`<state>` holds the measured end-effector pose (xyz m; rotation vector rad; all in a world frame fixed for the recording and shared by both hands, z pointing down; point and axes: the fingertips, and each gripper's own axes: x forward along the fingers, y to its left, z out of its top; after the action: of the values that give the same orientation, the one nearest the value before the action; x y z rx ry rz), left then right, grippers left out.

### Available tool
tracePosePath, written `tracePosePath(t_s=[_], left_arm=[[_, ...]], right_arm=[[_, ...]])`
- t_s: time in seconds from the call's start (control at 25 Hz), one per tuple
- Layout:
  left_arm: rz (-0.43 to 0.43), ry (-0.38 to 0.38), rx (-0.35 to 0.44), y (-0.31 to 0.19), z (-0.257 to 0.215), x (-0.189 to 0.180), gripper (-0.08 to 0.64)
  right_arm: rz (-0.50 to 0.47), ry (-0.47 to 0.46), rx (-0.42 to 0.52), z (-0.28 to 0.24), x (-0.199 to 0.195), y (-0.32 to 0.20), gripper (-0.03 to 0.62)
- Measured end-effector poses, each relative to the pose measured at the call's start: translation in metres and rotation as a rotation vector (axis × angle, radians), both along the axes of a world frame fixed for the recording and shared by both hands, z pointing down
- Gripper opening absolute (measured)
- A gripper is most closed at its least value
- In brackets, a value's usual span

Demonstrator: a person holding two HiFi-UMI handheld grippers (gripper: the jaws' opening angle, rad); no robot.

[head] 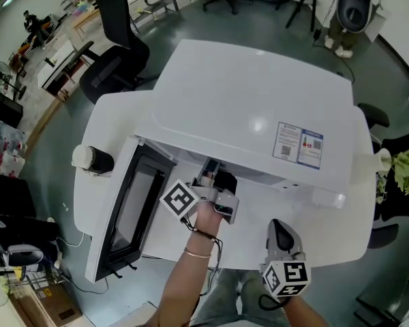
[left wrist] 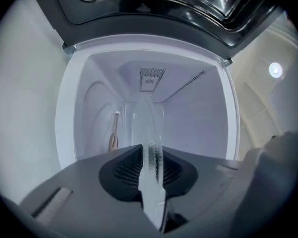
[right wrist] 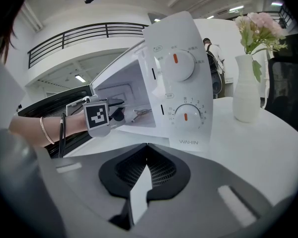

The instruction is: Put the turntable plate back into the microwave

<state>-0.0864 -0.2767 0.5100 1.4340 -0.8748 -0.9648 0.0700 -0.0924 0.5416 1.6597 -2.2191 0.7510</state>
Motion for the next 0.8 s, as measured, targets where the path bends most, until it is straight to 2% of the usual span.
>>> tracePosePath(t_s=[0.8], left_arm=[[-0.013, -0.012, -0.027, -0.014, 0.005, 0.0, 0.046]], right_arm=[[-0.001, -0.02, -0.009, 0.0, 0.0, -0.002, 0.011]])
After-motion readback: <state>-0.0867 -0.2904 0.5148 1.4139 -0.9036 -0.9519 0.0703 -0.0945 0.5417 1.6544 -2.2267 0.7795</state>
